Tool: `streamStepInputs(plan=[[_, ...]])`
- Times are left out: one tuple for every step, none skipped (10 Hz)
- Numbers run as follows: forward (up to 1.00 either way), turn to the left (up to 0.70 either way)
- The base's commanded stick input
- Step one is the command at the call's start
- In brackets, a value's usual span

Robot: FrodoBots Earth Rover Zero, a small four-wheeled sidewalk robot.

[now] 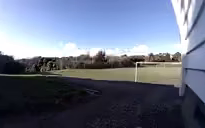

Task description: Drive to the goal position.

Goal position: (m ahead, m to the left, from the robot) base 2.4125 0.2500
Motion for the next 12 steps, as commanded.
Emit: streamStepInputs(plan=[[0.04,0.00],[0.04,0.00],[0.04,0.00],[0.04,0.00],[0.04,0.00],[0.04,0.00],[0.04,0.00],[0.03,0.00],[0.00,0.00],[0.02,0.00],[0.01,0.00],[0.03,0.00]])
